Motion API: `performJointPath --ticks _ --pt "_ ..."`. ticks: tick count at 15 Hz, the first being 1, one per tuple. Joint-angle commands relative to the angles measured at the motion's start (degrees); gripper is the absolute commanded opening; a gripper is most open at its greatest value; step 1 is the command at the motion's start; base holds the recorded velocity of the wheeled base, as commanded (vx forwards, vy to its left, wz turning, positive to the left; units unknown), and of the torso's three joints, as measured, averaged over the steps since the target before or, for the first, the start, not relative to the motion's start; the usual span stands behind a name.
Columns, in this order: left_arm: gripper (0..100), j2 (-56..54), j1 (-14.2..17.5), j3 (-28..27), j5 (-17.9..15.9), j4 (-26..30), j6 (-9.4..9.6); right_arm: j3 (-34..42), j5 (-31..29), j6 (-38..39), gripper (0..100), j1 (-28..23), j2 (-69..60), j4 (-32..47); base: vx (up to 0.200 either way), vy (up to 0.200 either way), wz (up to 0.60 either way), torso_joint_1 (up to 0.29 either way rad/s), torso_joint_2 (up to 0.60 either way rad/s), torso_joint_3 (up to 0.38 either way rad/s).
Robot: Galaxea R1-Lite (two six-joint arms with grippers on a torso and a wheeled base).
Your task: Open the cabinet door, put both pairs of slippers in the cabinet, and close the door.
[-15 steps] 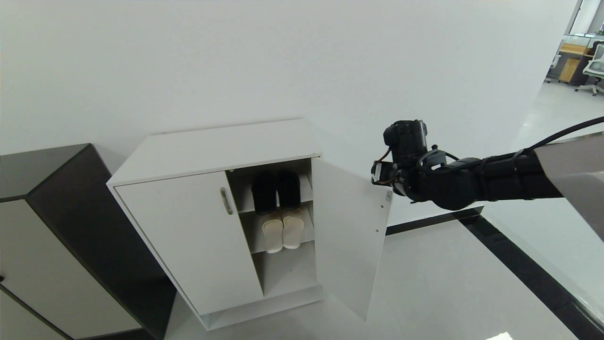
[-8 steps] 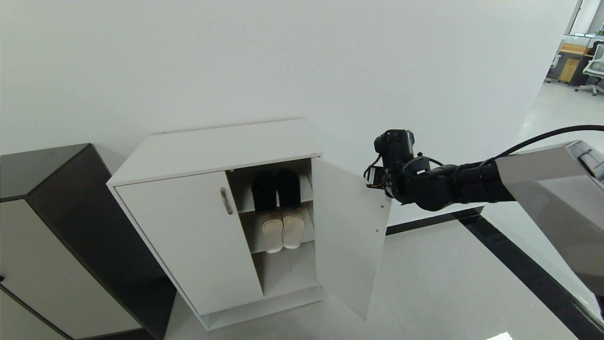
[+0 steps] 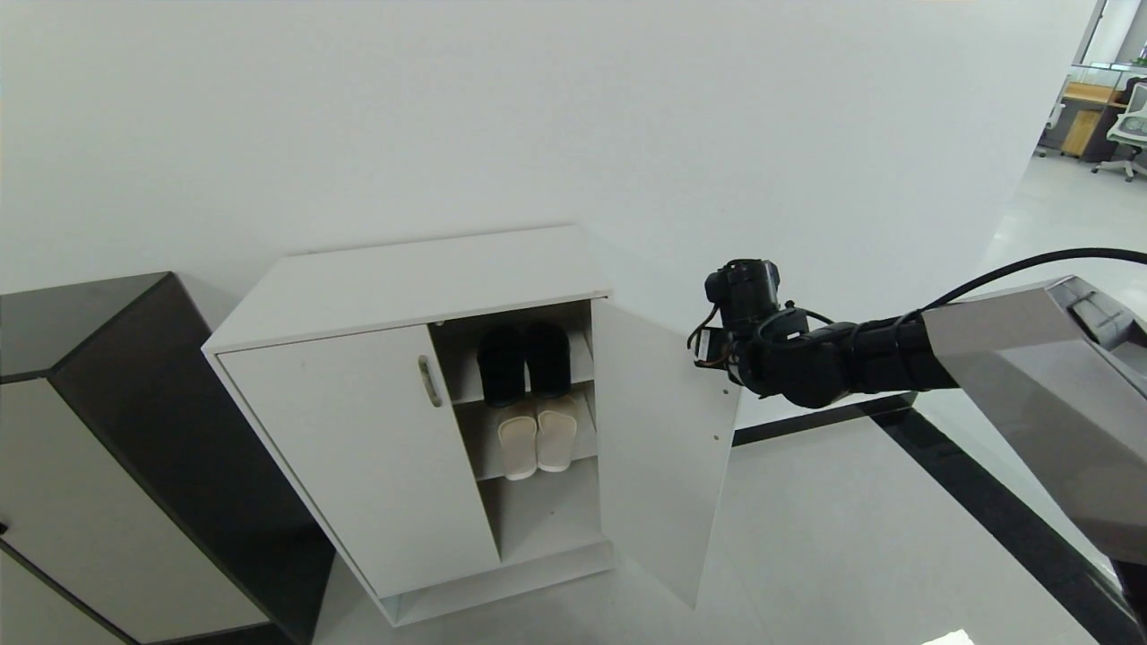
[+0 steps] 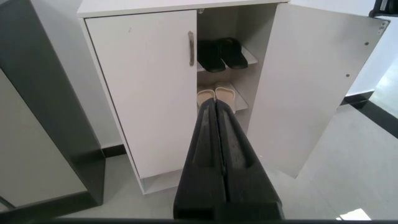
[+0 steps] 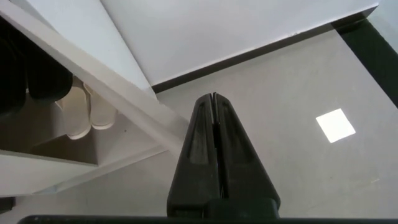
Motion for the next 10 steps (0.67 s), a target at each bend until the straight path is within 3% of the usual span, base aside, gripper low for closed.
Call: performJointPath --ticks 1,3,6,10 --pt "0 0.0 0.0 0.0 0.0 0.0 -0.04 2.0 -0.2 0.1 0 1.2 -1.7 -0.1 0.000 0.000 0.00 0.000 0.00 0.000" --pt "0 0.0 0.0 0.0 0.0 0.0 -0.04 4.8 -0.4 0.4 0 2.9 -3.2 -0.5 0.000 0.000 0.00 0.000 0.00 0.000" --pt "0 0.0 0.0 0.0 0.0 0.0 -0.04 11.5 -0.6 1.2 0 9.4 -8.1 -0.9 0.000 0.000 0.00 0.000 0.00 0.000" --pt "0 0.0 0.0 0.0 0.0 0.0 -0.04 19.7 -0.9 -2.3 0 14.0 -12.4 -7.9 0.000 0.000 0.00 0.000 0.00 0.000"
